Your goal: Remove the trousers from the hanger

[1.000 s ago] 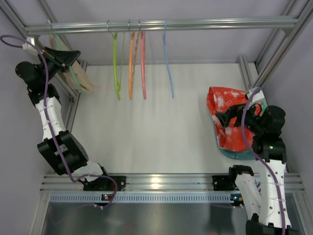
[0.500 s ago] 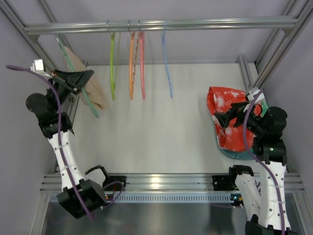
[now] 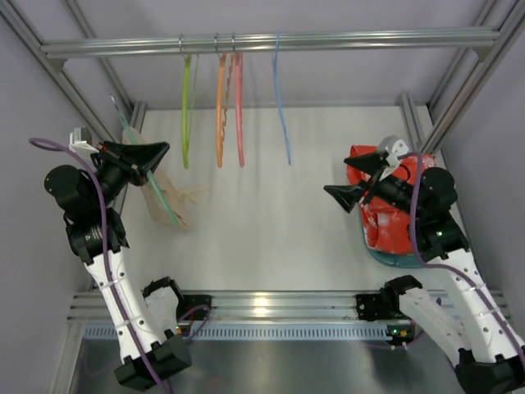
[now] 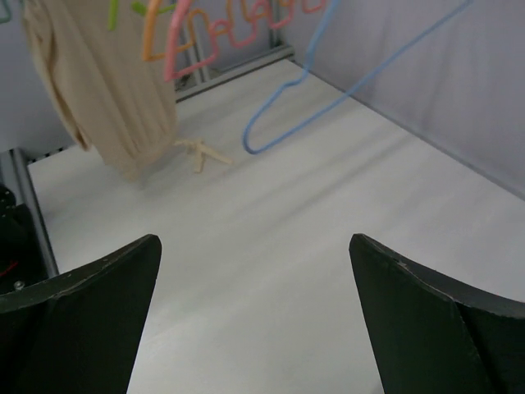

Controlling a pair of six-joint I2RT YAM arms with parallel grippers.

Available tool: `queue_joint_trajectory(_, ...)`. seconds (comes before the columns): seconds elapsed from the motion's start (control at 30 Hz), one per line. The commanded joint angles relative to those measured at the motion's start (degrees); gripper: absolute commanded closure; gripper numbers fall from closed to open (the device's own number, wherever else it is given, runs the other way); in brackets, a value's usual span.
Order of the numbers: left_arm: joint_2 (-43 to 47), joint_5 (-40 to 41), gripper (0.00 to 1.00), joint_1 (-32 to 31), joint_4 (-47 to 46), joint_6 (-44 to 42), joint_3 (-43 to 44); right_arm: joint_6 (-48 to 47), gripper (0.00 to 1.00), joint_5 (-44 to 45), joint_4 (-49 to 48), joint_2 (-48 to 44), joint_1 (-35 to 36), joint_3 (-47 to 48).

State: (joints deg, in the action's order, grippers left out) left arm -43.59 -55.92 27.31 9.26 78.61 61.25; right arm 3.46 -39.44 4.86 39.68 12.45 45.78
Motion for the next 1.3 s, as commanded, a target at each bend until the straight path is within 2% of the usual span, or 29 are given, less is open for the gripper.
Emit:
queue_joint_trajectory(0.0, 0.79, -1.64, 1.00, -0.33, -0.56, -0.48, 6.42, -2.85, 0.01, 8.03, -9.78, 3.63, 12.04, 2.30)
queue_joint_trajectory(0.13, 1.58, -3.84, 1.00, -2.26, -0.56, -0.12, 9.67, -8.29, 0.01, 16.66, -18.19, 7.86, 27.25, 1.51)
queue_joint_trajectory(0.17, 1.76, -4.45, 1.00, -2.61, -0.56, -0.30, 11.33, -10.30, 0.00, 18.42, -20.48, 8.74, 32.93, 0.64)
queue_joint_trajectory(0.23, 2.02, -5.60, 1.00, -3.75, -0.56, -0.73, 13.09, -12.51, 0.01, 22.55, -24.88, 12.07, 38.07, -0.51)
queue_joint_trajectory(0.27, 1.93, -5.95, 1.00, -4.02, -0.47, -0.65, 14.23, -15.13, 0.01, 23.78, -29.86, 13.22, 42.87, -1.30)
queue_joint_trajectory(0.47, 1.23, -5.60, 1.00, -4.99, 3.66, -1.09, 20.74, -25.41, 0.01, 33.37, -52.18, 26.03, 56.17, -3.50)
queue_joint_trajectory(0.67, -0.17, -5.25, 1.00, -4.99, 4.45, 0.05, 26.36, -30.26, 0.01, 35.75, -63.91, 37.37, 60.49, -1.31)
queue_joint_trajectory(0.8, -1.58, -4.99, 1.00, -5.07, 5.07, 0.75, 30.23, -34.66, 0.01, 34.34, -67.17, 43.80, 61.47, 0.80)
queue_joint_trajectory(0.97, -2.37, -4.64, 1.00, -5.34, 4.98, 1.63, 33.58, -31.33, 0.01, 35.31, -68.32, 49.61, 61.73, 8.61)
queue_joint_trajectory(1.27, -4.57, -3.32, 1.00, -6.30, 4.98, 2.43, 38.06, -32.11, 0.01, 41.37, -72.36, 60.41, 65.07, 19.25)
